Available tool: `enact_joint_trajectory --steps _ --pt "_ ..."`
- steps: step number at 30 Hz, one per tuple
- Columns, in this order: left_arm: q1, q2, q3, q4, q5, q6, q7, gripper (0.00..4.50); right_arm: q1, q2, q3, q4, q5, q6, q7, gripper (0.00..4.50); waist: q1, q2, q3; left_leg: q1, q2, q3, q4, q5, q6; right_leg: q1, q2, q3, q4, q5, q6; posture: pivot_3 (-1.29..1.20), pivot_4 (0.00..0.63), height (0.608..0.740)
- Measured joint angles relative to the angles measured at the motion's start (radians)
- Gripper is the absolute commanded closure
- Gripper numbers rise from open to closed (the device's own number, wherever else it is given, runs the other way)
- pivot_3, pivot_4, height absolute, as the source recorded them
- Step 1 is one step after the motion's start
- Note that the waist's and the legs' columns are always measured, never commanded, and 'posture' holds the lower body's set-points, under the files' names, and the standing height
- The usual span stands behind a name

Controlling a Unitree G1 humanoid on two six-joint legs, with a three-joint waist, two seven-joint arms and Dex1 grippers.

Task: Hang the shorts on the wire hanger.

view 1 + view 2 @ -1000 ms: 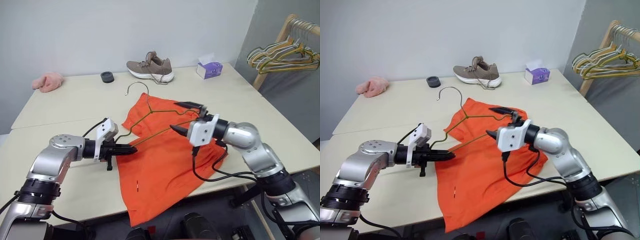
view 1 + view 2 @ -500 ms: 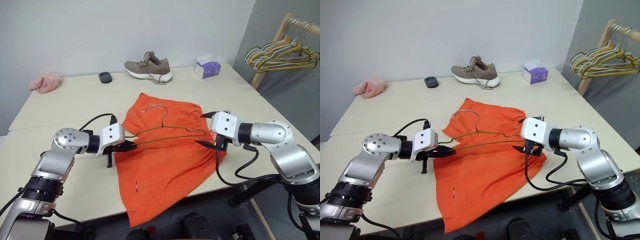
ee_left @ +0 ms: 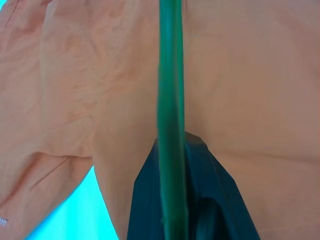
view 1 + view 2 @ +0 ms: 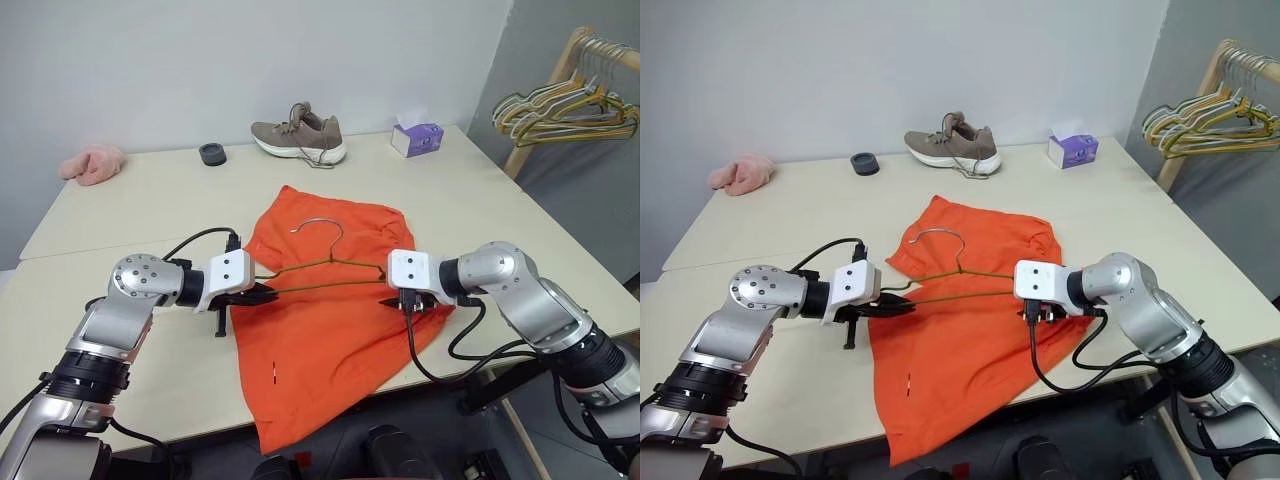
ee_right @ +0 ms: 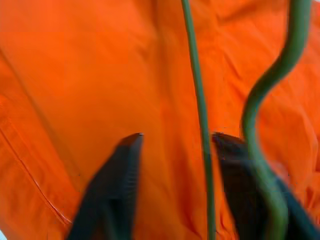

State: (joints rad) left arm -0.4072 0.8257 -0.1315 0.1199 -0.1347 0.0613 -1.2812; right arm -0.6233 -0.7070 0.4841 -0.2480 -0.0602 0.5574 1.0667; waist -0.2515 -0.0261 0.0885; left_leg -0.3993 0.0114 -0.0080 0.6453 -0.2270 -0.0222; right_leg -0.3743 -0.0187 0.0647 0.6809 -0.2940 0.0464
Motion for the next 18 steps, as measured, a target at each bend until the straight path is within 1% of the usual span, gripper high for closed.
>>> enact_joint_trajectory --steps 1,4,15,17,18 --pt "0.000 0.000 0.000 0.000 0.001 -0.001 -0.001 4.50 -0.005 0.007 0.006 0.008 -0.001 0.006 0.002 3.48 0.000 0.000 0.000 0.000 0.000 0.000 0.000 0.000 0.000 0.000 0.000 0.000 0.000 0.000 0.000 -0.24 0.038 0.740" --pt "0.000 -0.001 -0.009 -0.001 0.002 -0.003 -0.005 4.50 -0.016 0.011 0.009 0.020 -0.004 0.022 0.004 4.44 0.000 0.000 0.000 0.000 0.000 0.000 0.000 0.000 0.000 0.000 0.000 0.000 0.000 0.000 0.000 -0.24 0.038 0.740" --pt "0.003 -0.025 -0.012 0.002 0.008 -0.011 -0.002 4.50 -0.016 0.002 0.010 0.014 -0.015 0.047 0.038 4.48 0.000 0.000 0.000 0.000 0.000 -0.001 0.000 0.000 0.000 0.000 0.000 -0.001 0.000 0.000 0.000 -0.24 0.039 0.740" --pt "0.006 -0.030 -0.011 0.002 -0.011 0.015 -0.009 3.97 -0.013 -0.004 0.008 0.009 -0.014 0.049 0.043 4.50 0.000 0.000 0.000 0.000 0.000 -0.001 0.000 0.000 0.000 0.000 0.000 -0.001 0.000 0.000 0.000 -0.25 0.037 0.740" --pt "0.006 -0.041 -0.004 0.001 -0.030 0.031 -0.009 3.78 -0.008 -0.008 0.007 0.003 -0.011 0.051 0.045 4.50 -0.001 0.000 0.000 0.000 0.000 -0.001 0.000 0.000 0.000 0.000 0.000 -0.001 0.000 0.000 0.000 -0.25 0.037 0.740"
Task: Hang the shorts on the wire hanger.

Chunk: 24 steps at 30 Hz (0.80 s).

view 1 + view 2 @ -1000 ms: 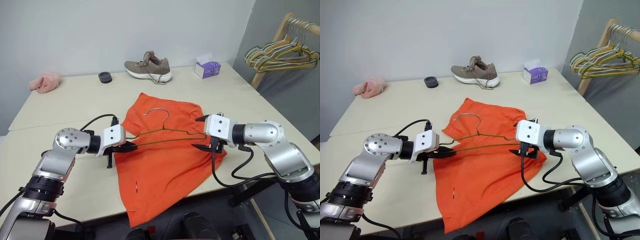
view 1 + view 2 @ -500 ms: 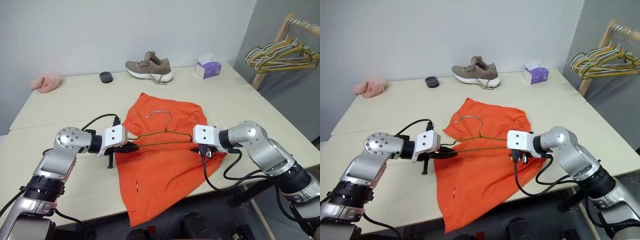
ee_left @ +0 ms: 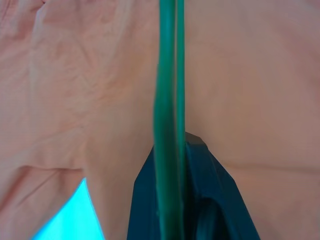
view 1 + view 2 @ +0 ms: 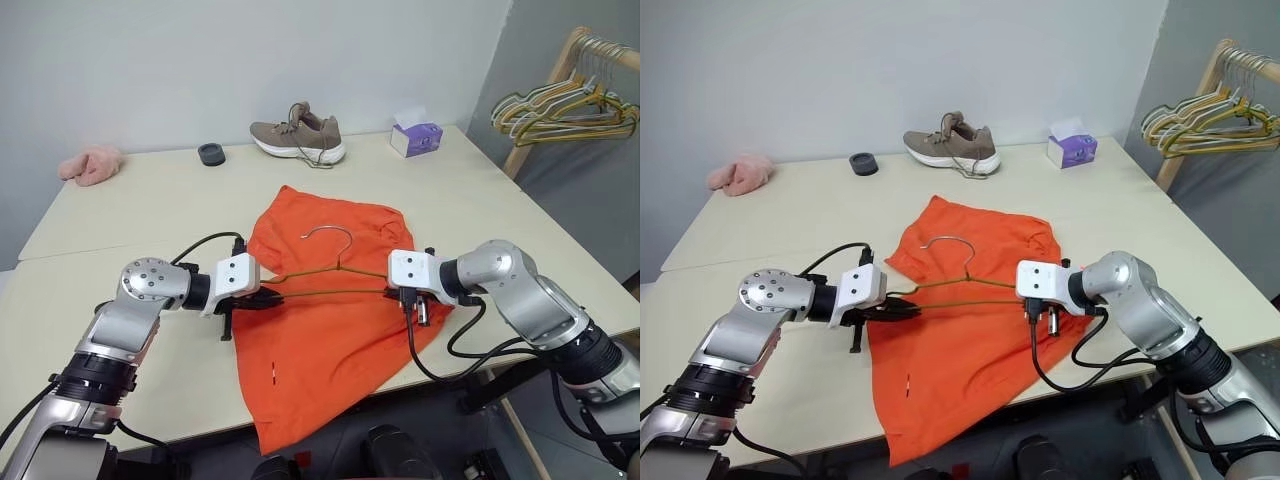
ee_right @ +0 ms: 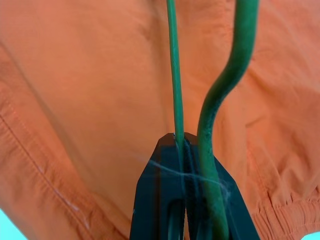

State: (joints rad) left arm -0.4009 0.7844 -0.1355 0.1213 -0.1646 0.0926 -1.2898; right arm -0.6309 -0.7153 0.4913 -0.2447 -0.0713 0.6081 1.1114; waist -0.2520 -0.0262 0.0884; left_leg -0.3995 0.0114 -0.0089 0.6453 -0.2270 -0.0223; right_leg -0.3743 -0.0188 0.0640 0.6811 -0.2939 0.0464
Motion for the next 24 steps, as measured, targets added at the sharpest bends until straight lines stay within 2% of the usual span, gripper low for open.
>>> enact_joint_trajectory --steps 7,14,19,24 --pt "-0.005 -0.029 0.053 -0.005 -0.091 0.073 0.028 1.69 0.052 -0.033 -0.031 -0.051 0.022 0.025 -0.001 4.50 0.000 0.000 0.000 0.000 0.000 -0.001 0.000 0.000 0.000 0.000 0.000 -0.001 0.000 0.000 0.000 -0.25 0.038 0.740" --pt "-0.015 -0.028 0.136 0.014 -0.146 0.160 0.083 1.69 0.163 -0.094 -0.159 -0.084 0.083 0.101 -0.017 4.50 0.002 0.000 0.000 0.000 0.000 -0.001 0.000 0.000 0.000 0.001 0.000 -0.001 0.000 0.000 0.000 -0.24 0.040 0.740" --pt "-0.041 -0.027 0.220 0.047 -0.196 0.256 0.139 1.69 0.294 -0.159 -0.335 -0.098 0.151 0.202 -0.050 4.50 0.004 -0.001 0.000 0.000 -0.001 -0.001 0.000 0.000 0.000 0.001 0.000 -0.001 0.000 0.000 0.000 -0.26 0.047 0.740" --pt "-0.019 -0.027 0.216 0.045 -0.211 0.286 0.140 1.69 0.396 -0.190 -0.481 -0.080 0.212 0.285 -0.085 4.50 0.002 -0.001 0.000 0.000 -0.001 0.000 0.000 0.000 0.000 0.001 0.001 0.000 0.000 0.000 0.000 -0.26 0.053 0.740"
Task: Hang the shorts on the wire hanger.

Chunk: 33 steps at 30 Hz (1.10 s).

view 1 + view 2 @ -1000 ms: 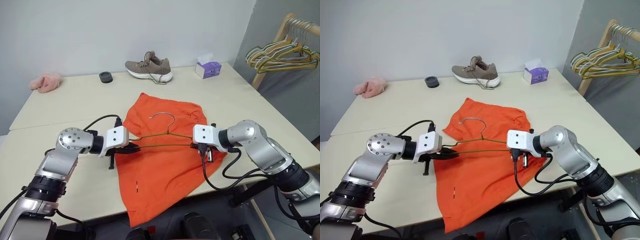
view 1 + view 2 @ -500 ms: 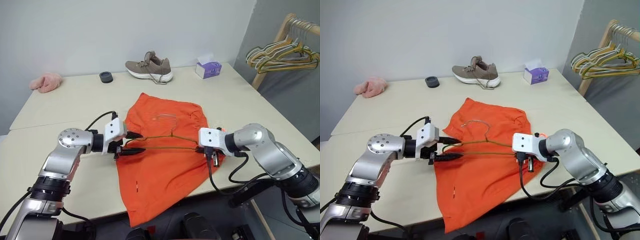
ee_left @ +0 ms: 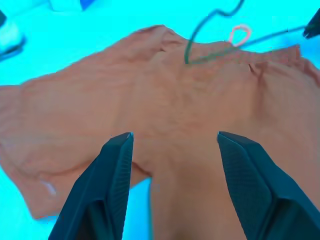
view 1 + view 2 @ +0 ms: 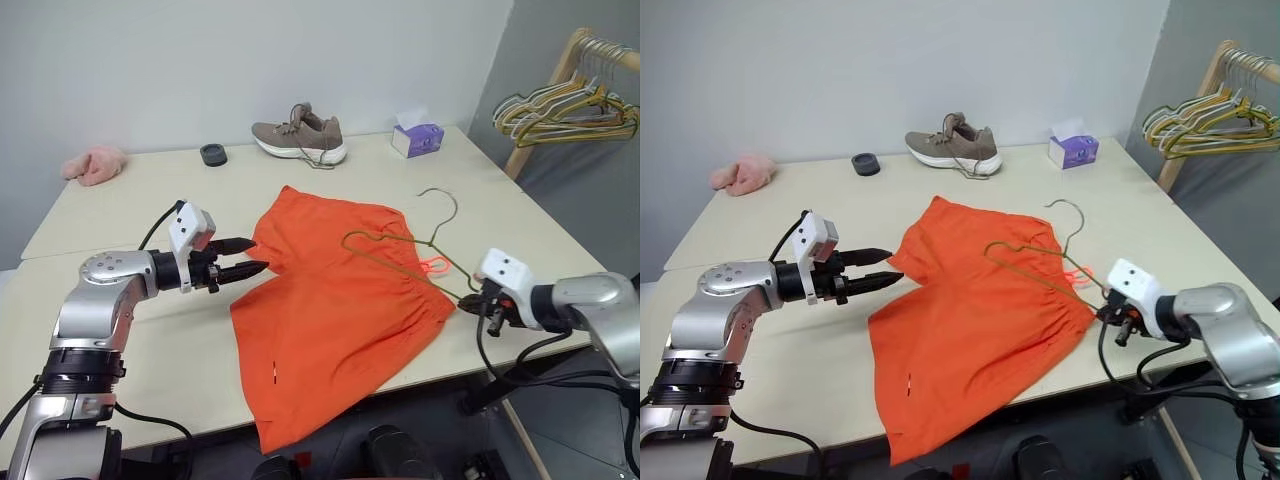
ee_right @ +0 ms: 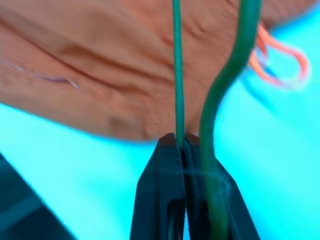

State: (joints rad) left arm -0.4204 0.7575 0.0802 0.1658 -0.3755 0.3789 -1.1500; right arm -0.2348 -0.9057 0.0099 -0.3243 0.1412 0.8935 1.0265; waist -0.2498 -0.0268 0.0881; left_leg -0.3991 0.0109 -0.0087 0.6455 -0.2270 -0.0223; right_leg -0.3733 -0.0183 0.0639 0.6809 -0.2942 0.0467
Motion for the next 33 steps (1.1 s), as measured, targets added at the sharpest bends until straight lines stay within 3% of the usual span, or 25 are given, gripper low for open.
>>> enact_joint_trajectory --steps 10,33 --pt "0.042 0.000 -0.054 -0.014 0.030 -0.039 -0.020 1.69 0.092 -0.028 -0.146 0.149 0.039 0.060 -0.095 4.50 -0.002 0.000 0.000 0.000 0.000 0.006 0.000 0.000 0.000 -0.001 0.003 0.005 -0.001 0.000 0.000 -0.28 0.061 0.740" --pt "0.063 0.000 -0.072 -0.011 0.060 -0.089 -0.012 1.69 0.120 -0.166 -0.021 0.030 0.112 0.003 0.000 4.50 -0.002 0.000 0.001 0.001 0.001 0.008 -0.001 -0.001 0.001 -0.001 0.004 0.006 -0.001 -0.001 0.001 -0.26 0.052 0.740"
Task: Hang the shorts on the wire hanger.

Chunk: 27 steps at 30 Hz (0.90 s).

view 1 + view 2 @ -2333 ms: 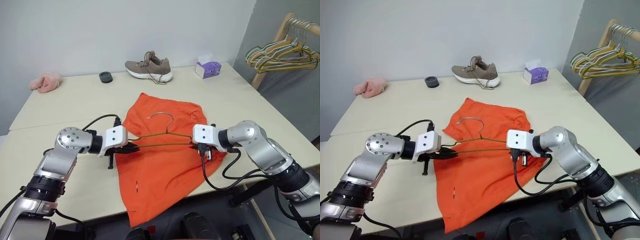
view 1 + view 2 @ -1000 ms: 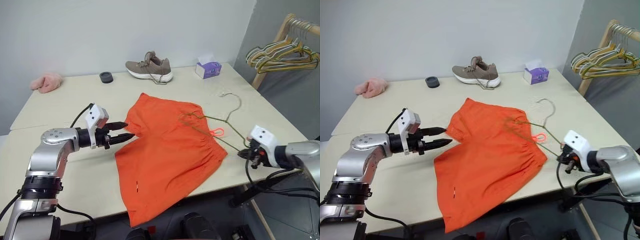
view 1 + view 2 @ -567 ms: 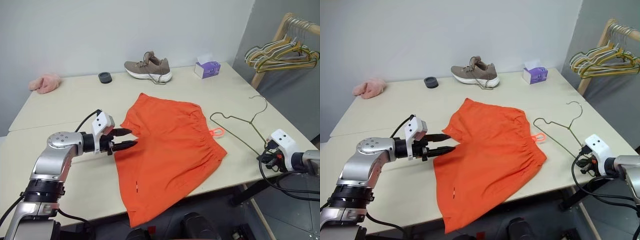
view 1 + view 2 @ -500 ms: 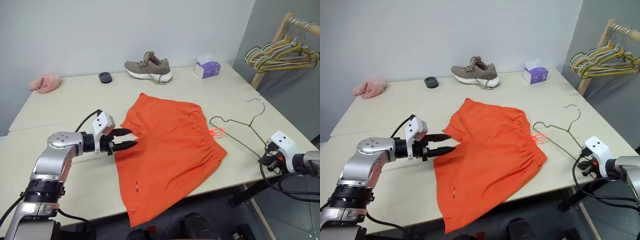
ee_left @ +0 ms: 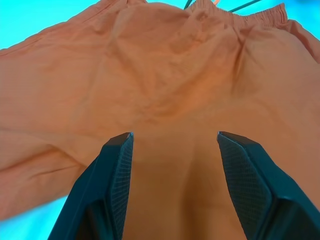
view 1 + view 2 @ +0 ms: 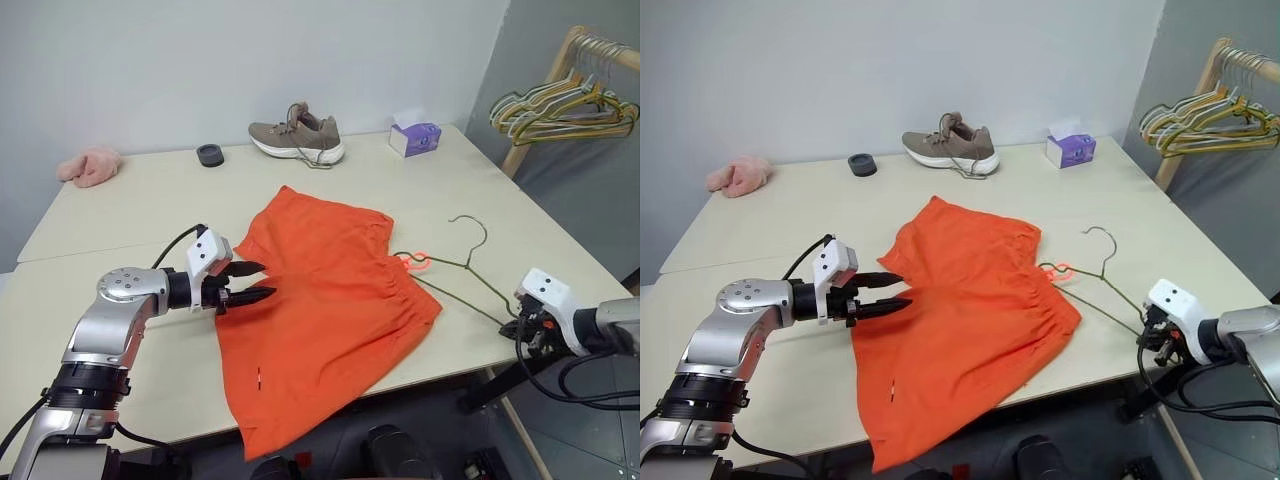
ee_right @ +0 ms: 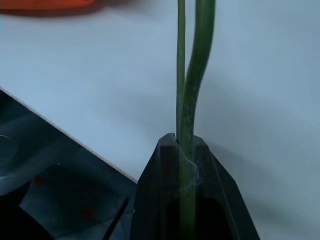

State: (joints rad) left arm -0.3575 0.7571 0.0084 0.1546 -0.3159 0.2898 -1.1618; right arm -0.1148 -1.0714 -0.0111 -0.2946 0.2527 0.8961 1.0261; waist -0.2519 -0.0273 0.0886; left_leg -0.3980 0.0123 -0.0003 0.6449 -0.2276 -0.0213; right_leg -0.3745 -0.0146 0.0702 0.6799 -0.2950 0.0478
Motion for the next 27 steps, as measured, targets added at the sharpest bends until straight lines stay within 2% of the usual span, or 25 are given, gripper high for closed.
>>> enact_joint_trajectory --steps 6,12,21,27 --pt "-0.002 0.000 0.000 0.021 0.018 -0.033 0.017 1.69 -0.046 -0.001 0.032 -0.093 0.004 -0.022 -0.007 4.50 0.000 0.000 0.000 0.000 0.000 0.000 0.000 0.000 0.000 0.000 0.000 0.000 0.000 0.000 0.000 -0.26 0.050 0.740" --pt "-0.004 0.000 0.000 0.045 0.032 -0.056 0.023 1.69 -0.059 -0.011 0.030 -0.092 0.007 -0.026 -0.005 4.50 0.001 0.000 0.000 0.000 0.000 0.000 0.000 0.000 0.000 0.000 -0.001 0.000 0.000 0.000 0.000 -0.26 0.050 0.740" --pt "-0.019 -0.001 -0.001 0.067 0.049 -0.082 0.035 1.69 0.077 -0.089 -0.089 -0.179 0.125 -0.039 0.105 4.50 0.001 -0.001 0.000 0.000 0.000 0.000 0.000 0.000 0.000 0.000 -0.001 0.000 0.000 0.000 0.000 -0.28 0.056 0.740" --pt "-0.030 -0.013 -0.004 0.091 0.054 -0.088 0.034 1.69 0.128 -0.098 -0.073 -0.199 0.104 -0.047 0.060 4.50 -0.001 -0.001 0.000 0.000 0.000 0.001 0.000 0.000 0.000 0.000 -0.001 0.000 0.000 0.000 0.000 -0.29 0.059 0.740"
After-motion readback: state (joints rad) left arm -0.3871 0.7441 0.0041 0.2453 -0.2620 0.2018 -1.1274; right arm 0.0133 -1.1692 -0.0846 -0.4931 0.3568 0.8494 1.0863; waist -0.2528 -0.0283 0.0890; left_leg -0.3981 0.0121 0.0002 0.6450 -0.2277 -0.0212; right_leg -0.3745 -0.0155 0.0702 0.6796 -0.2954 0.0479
